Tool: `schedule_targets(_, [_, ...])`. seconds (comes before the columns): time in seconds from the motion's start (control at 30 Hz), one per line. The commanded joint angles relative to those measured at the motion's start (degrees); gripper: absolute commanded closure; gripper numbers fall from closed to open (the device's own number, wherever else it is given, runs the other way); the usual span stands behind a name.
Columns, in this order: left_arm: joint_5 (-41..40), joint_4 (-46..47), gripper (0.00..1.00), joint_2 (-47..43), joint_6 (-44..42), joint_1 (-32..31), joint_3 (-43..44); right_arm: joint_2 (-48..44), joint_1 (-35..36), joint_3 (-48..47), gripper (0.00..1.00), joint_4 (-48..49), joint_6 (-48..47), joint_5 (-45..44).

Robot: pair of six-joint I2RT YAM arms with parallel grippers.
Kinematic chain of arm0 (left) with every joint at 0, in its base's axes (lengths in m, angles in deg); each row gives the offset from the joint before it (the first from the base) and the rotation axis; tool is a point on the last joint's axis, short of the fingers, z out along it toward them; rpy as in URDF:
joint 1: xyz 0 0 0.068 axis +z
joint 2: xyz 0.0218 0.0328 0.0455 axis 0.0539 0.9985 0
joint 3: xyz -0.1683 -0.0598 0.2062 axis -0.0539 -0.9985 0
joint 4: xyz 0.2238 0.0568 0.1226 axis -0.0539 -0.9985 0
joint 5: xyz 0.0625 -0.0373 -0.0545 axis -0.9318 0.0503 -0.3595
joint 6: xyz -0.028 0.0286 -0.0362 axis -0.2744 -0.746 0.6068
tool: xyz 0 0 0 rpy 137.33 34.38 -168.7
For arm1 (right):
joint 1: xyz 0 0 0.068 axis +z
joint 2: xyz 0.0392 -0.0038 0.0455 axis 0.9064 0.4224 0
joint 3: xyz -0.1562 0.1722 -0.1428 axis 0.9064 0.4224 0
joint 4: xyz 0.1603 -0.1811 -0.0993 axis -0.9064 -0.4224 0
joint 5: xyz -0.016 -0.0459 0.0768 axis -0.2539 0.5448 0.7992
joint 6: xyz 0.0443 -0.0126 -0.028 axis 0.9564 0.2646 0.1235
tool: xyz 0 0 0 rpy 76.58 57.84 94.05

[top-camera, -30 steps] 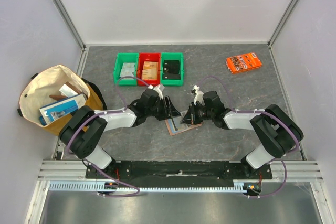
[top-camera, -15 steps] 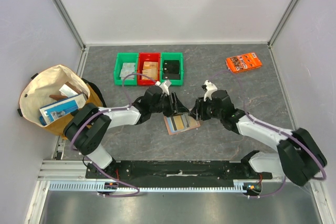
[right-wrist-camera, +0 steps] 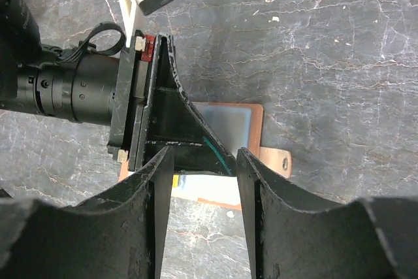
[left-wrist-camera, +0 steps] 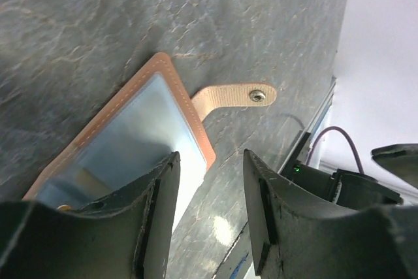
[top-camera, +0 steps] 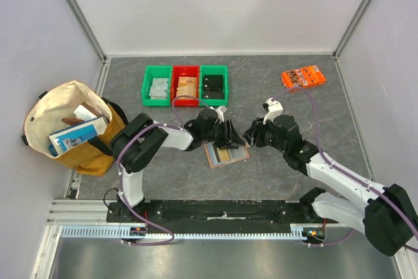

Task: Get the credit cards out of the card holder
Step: Remove the credit card from the card holder.

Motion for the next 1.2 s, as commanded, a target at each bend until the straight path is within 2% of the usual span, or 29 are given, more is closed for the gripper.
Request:
schedule_targets(0.0, [1.4,2.9,0.49,2.7,2.1,-0.3,2.4,-0.3,0.1,1.1,0.51,4.7,1.7,2.7])
schedule_targets(0.13, [1.1,3.3,0.49,0.1,0.5,-0.2,3.0,1.6,0.1,1.3,0.53,6.3,2.9,5.6])
schedule_targets(0.33, [-2.9,-1.2,0.48,-7.8,-4.0,0.9,3.1,2.2,0.1,1.9,0.53,8.3,4.5,7.5])
schedule_targets(0.73, [-14.1,-11.9,0.50,-20.4,-9.4,2.1,-5.4,11.3,0.1,0.5,0.54,12.8,7.8,13.6])
schedule_targets(1.0, [-18.2,-14.1,0.51,-21.4,-10.7,2.2,-9.8,15.6,0.0,-0.7,0.55,14.6,8.2,16.4])
schedule_targets(1.17, [-16.8,-15.7,0.56,-19.1,-12.0,2.1,-9.3,17.5,0.1,-0.9,0.57,14.4,7.9,17.2])
